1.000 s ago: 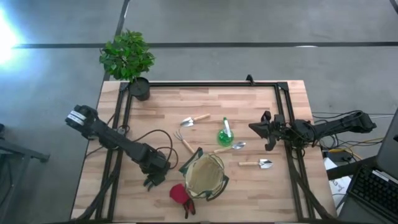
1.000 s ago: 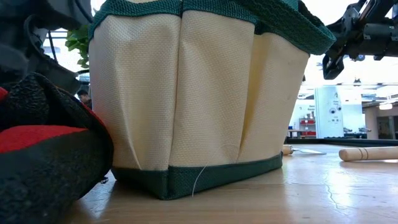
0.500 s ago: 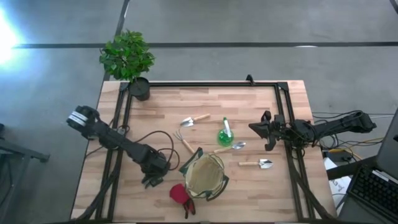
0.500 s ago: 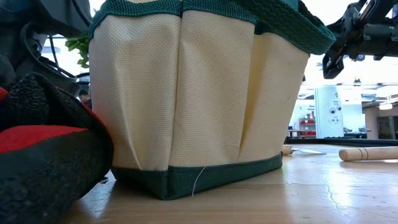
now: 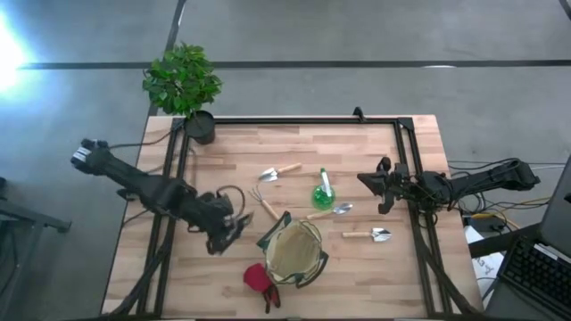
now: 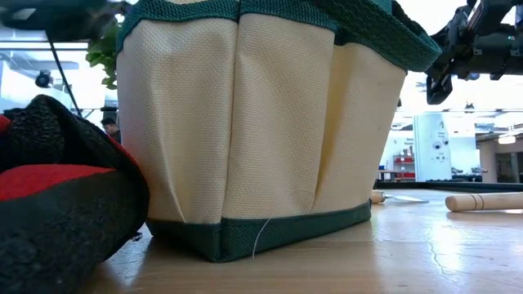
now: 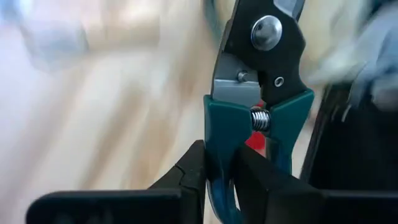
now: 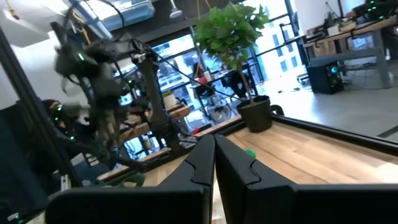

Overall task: Pick & Place Garden tools in Gardening bag
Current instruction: Put the shear scissors into the gardening bag

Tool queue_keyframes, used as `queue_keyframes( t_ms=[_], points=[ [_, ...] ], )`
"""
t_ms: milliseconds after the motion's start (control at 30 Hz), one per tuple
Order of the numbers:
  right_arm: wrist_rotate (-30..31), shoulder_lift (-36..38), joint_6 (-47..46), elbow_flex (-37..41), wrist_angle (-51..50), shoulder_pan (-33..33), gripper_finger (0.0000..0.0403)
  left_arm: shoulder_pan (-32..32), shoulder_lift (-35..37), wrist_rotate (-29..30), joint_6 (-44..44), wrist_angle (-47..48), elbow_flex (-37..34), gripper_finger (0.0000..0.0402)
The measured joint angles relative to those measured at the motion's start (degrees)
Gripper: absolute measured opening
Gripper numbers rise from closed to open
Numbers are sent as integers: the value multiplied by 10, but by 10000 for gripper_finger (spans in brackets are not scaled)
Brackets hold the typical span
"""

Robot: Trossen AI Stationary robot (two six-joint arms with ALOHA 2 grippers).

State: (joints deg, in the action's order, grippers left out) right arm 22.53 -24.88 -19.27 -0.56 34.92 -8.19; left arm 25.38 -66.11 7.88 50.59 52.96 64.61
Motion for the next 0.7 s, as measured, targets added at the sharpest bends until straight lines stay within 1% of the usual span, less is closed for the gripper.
queue_keyframes(
  t_ms=[67,133,233,300,467,700],
  points=[
    [2,0,0,0,0,0,8,-4,3,59,-29,-15,30,56],
    [2,0,0,0,0,0,8,-9,-5,82,-65,-42,53,56],
    [2,0,0,0,0,0,8,-23,-32,70,-106,-82,79,56],
    [2,0,0,0,0,0,8,-34,-59,47,-120,-90,100,56],
    [1,0,-1,0,0,0,8,-52,-135,13,-144,-86,151,56],
    [1,0,-2,0,0,0,8,-60,-227,-23,-177,-68,217,56]
  ],
)
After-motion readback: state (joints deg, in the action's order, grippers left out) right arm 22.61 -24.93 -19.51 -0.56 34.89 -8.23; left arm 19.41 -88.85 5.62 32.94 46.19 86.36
